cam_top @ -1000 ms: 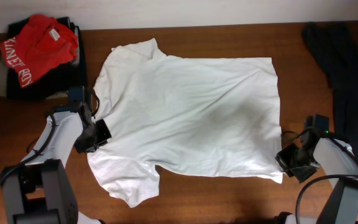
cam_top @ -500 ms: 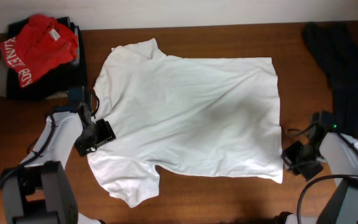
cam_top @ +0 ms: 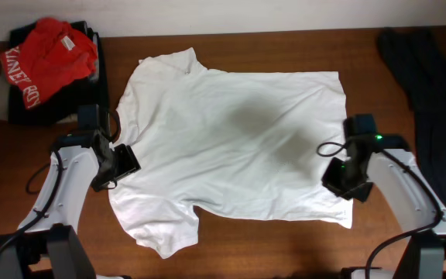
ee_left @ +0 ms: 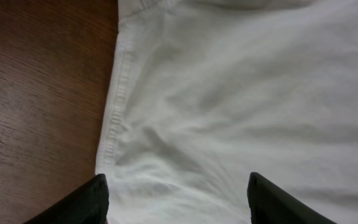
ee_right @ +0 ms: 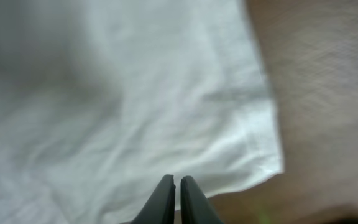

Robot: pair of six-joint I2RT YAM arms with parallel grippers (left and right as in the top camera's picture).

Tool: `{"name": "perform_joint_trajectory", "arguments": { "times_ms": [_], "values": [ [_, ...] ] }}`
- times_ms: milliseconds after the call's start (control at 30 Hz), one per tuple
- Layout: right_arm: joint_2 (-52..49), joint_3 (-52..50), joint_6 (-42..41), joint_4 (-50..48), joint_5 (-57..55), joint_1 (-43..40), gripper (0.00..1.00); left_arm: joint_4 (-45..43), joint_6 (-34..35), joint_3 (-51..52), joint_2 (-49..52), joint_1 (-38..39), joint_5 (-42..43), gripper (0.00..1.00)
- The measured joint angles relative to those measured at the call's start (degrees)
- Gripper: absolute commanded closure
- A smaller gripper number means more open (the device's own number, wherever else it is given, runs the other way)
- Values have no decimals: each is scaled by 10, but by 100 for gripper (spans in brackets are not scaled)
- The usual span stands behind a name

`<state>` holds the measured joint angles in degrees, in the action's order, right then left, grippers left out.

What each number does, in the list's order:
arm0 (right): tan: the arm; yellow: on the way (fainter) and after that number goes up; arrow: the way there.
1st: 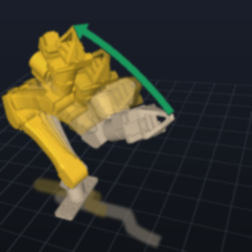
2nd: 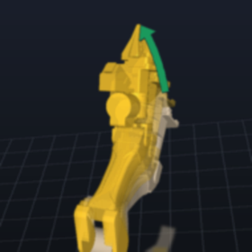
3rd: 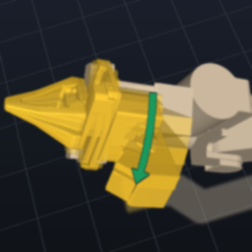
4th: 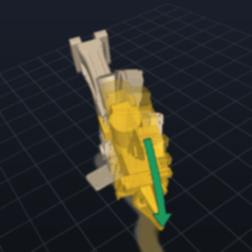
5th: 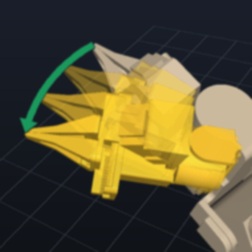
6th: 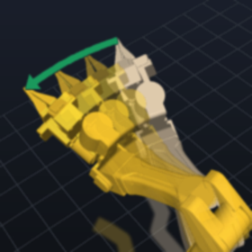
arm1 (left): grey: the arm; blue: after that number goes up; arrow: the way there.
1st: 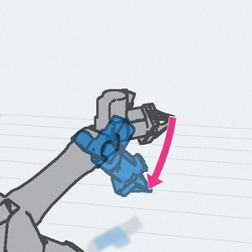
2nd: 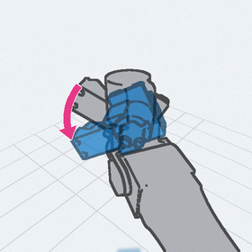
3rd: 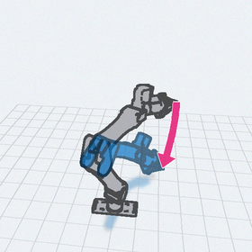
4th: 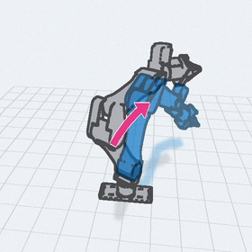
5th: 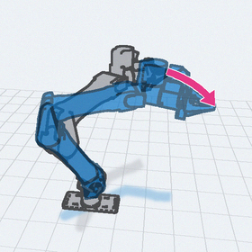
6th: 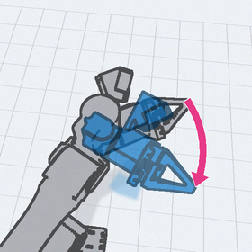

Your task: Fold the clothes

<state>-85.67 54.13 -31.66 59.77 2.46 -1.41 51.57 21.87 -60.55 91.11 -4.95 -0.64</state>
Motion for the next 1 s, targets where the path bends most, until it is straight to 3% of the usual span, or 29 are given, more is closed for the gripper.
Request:
{"name": "perform_joint_trajectory", "arguments": {
  "times_ms": [467, 767, 1000],
  "values": [
    [-81, -75, -16, -93, 15, 30, 95, 0, 0, 0, 0, 0, 0, 29],
    [-108, -57, -13, -79, 19, 26, 96, -1, 0, 0, 0, 0, 0, 29],
    [-113, -56, -13, -76, 64, -21, 96, -1, 0, 0, 0, 0, 0, 29]
  ]
}}
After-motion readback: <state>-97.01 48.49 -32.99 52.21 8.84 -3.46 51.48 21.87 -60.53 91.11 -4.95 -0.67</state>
